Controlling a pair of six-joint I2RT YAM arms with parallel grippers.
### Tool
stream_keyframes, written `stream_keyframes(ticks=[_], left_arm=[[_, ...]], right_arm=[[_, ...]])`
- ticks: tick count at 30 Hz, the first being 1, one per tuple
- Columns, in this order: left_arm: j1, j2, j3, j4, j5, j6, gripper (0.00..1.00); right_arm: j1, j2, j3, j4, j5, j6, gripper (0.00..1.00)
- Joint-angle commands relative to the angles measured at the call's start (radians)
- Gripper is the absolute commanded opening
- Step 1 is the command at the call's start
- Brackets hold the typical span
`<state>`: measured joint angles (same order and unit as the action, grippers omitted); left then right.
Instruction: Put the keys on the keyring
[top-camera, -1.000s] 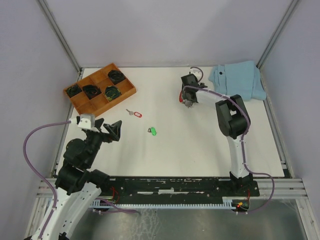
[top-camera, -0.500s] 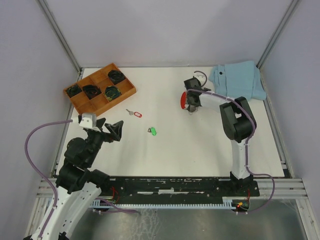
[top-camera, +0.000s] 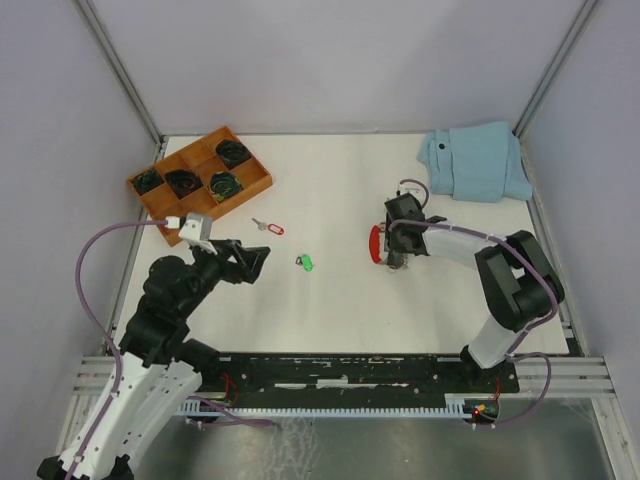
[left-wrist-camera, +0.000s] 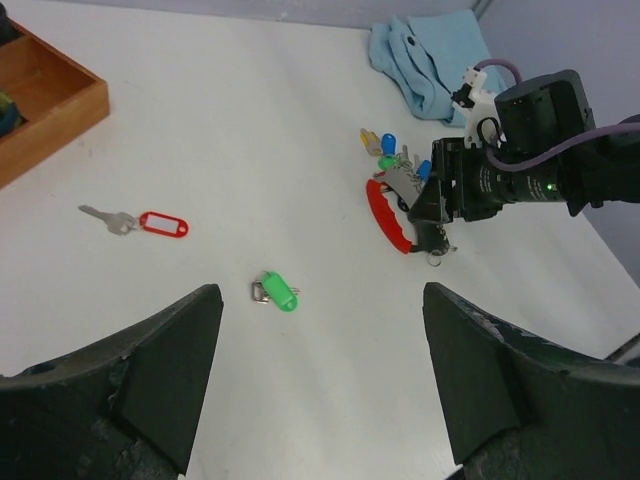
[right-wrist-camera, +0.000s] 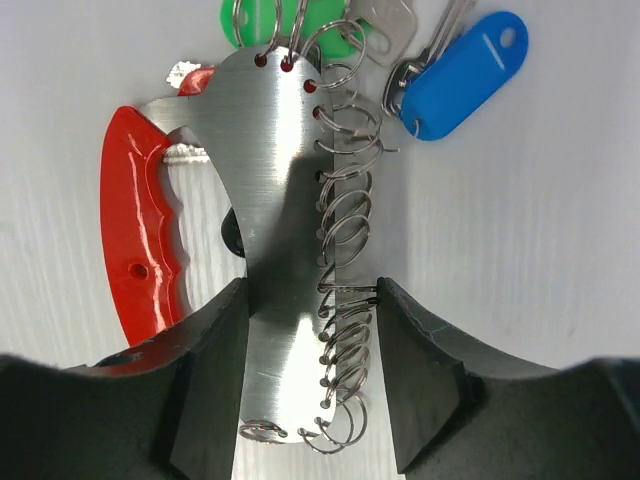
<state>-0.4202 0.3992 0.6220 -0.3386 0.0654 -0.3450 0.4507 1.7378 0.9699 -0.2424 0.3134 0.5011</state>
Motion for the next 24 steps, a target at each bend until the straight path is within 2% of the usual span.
stream_keyframes(ticks=[1, 5, 9, 14, 19, 24], left_arm=[[0.005, 0.087, 0.026, 0.013, 0.138, -0.132, 0.87], [0.003, 0.147, -0.027, 0.062, 0.194, -0.213, 0.85], [-0.004, 0.211, -0.111, 0.183, 0.256, -0.311, 0.83], [-0.045, 0.261, -0.177, 0.279, 0.239, -0.364, 0.81], [-0.117, 0.303, -0.21, 0.337, 0.18, -0.389, 0.81], [-0.193, 0.373, -0.221, 0.378, 0.117, -0.39, 0.79]], right_arm=[[0.064, -0.145, -0.111, 0.021, -0.036, 0.031, 0.47], [0.117, -0.251, -0.22, 0.039, -0.03, 0.087, 0.48], [0.183, -0.319, -0.297, 0.046, -0.015, 0.129, 0.49], [0.258, -0.334, -0.329, 0.064, -0.011, 0.161, 0.51], [0.34, -0.294, -0.299, 0.06, -0.022, 0.168, 0.61], [0.376, -0.317, -0.285, 0.053, -0.102, 0.126, 0.73]])
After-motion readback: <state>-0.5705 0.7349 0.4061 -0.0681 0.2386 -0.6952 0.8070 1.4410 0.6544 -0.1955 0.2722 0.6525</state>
